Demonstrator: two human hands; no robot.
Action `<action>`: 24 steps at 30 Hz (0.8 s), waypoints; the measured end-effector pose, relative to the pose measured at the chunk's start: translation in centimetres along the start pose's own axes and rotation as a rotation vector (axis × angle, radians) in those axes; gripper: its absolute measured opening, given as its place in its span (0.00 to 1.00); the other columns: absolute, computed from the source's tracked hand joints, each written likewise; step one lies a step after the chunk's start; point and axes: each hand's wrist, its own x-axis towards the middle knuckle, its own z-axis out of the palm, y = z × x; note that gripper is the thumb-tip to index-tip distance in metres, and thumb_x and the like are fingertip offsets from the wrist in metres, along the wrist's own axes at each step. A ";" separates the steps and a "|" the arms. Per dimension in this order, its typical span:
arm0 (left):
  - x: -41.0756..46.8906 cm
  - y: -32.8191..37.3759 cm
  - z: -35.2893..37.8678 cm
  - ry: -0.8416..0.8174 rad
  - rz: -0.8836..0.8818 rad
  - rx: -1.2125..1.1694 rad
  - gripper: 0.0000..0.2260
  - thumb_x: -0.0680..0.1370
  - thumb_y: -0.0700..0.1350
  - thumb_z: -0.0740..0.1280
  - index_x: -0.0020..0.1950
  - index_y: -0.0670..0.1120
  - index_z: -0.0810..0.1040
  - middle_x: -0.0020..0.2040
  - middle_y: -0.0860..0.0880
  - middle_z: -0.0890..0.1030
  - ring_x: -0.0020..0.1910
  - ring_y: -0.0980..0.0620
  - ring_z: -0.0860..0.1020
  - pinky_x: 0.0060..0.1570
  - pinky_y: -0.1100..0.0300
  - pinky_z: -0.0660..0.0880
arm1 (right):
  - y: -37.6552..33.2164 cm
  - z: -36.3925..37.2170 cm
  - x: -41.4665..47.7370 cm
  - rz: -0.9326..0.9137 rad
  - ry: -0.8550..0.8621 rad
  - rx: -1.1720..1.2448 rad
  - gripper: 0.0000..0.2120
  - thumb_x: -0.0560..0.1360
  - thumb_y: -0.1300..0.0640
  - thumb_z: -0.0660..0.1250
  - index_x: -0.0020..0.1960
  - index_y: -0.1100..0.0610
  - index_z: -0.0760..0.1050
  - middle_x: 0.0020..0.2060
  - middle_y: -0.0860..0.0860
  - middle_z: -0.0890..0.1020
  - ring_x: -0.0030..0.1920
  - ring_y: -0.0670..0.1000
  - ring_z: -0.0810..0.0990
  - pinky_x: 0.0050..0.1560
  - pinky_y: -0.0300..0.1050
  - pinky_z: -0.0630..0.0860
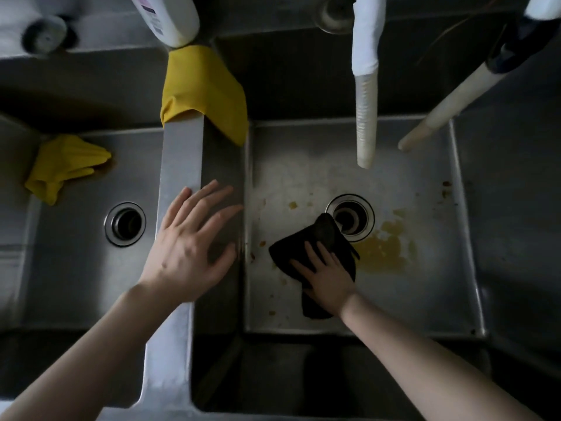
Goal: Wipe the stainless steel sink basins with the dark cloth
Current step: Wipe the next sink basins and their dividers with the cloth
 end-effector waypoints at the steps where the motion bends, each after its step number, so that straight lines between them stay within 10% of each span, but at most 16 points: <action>1: 0.0 0.0 0.0 0.002 -0.006 -0.010 0.22 0.73 0.49 0.65 0.66 0.45 0.75 0.72 0.45 0.69 0.76 0.46 0.59 0.73 0.42 0.56 | 0.1 0.4 0.0 -0.056 -0.003 -0.013 0.30 0.81 0.53 0.56 0.78 0.45 0.45 0.77 0.56 0.40 0.76 0.62 0.38 0.75 0.58 0.48; 7: 0.1 0.2 -0.2 0.027 -0.056 -0.053 0.23 0.72 0.46 0.66 0.67 0.42 0.74 0.74 0.42 0.65 0.76 0.44 0.59 0.71 0.40 0.60 | -0.2 3.7 -0.9 -0.505 -0.110 -0.132 0.32 0.74 0.54 0.68 0.75 0.43 0.61 0.78 0.50 0.52 0.77 0.60 0.50 0.71 0.62 0.60; 14: -0.2 0.3 -0.2 0.093 -0.138 -0.067 0.23 0.71 0.44 0.64 0.66 0.42 0.74 0.73 0.42 0.66 0.75 0.44 0.61 0.70 0.38 0.60 | -0.4 2.0 2.7 -0.257 0.129 0.027 0.24 0.73 0.45 0.56 0.69 0.40 0.68 0.74 0.51 0.64 0.72 0.59 0.66 0.64 0.59 0.71; 24: -0.1 0.2 -0.1 0.068 -0.188 -0.047 0.24 0.72 0.47 0.64 0.68 0.45 0.72 0.77 0.43 0.59 0.77 0.46 0.57 0.73 0.40 0.53 | 0.6 -7.9 15.3 0.104 0.293 0.293 0.32 0.80 0.57 0.57 0.78 0.48 0.45 0.78 0.49 0.44 0.77 0.58 0.43 0.74 0.58 0.46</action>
